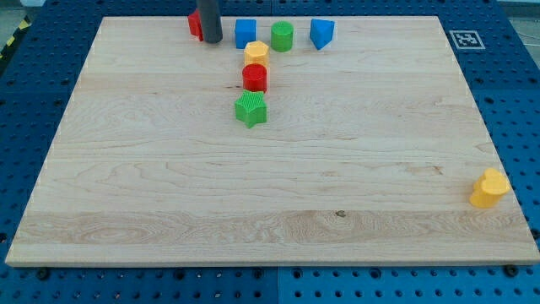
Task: Separate the red circle with yellow hexagon
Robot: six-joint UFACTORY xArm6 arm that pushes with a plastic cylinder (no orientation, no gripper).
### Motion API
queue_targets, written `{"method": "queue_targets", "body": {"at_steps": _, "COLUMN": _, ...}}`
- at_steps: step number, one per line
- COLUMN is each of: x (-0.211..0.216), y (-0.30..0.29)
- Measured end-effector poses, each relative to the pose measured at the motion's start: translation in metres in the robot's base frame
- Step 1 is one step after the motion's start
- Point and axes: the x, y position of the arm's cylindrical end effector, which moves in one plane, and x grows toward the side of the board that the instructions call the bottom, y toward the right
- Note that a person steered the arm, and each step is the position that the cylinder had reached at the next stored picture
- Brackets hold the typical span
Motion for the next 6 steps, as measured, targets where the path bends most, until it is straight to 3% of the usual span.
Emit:
{"method": "queue_targets", "body": {"at_steps": 2, "x": 0.003, "y": 0.009}}
{"method": "queue_targets", "body": {"at_steps": 6, "x": 0.091, "y": 0.078}}
